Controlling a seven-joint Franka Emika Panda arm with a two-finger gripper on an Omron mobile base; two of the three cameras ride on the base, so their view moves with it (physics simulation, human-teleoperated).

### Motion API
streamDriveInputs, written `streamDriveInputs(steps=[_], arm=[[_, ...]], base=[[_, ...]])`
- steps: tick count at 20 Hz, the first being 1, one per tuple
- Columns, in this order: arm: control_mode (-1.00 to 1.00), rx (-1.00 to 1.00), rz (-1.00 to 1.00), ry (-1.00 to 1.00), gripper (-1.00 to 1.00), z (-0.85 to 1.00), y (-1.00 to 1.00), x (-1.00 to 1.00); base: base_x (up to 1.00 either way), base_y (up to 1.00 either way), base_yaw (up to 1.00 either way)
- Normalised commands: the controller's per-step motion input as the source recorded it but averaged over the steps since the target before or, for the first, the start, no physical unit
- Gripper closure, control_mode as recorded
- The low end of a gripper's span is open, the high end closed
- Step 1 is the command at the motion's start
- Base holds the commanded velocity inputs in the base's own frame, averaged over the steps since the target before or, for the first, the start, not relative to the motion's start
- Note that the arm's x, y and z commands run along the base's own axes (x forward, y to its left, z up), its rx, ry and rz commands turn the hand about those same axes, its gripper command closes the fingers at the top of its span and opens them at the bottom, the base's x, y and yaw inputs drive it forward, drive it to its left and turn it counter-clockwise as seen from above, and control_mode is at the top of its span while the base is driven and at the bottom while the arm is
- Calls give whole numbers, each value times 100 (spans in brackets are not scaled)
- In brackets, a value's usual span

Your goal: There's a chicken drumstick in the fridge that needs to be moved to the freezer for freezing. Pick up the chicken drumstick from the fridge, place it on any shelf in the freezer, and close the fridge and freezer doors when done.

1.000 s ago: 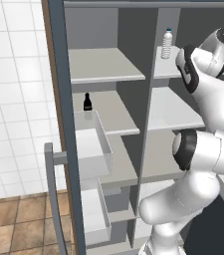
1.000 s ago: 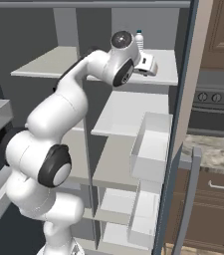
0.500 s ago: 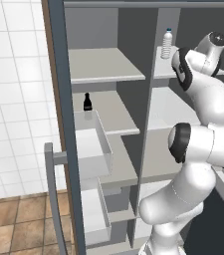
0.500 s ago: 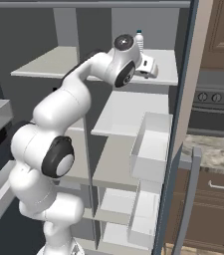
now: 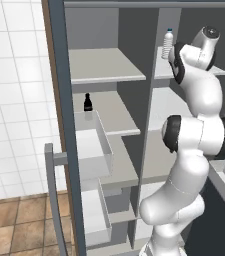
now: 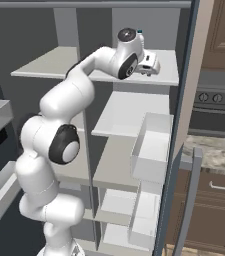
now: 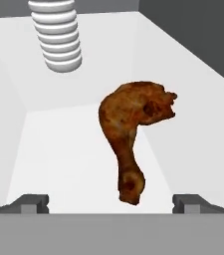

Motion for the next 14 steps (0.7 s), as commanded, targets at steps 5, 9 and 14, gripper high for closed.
streamDriveInputs(steps=[5, 9, 14], arm=[[-100, 0, 1, 3, -100, -18, -8, 37], [-100, 0, 2, 0, -100, -33, -6, 29], [-100, 0, 5, 5, 100, -88, 5, 8]], base=[[0, 0, 0], [0, 0, 0], [0, 0, 0]])
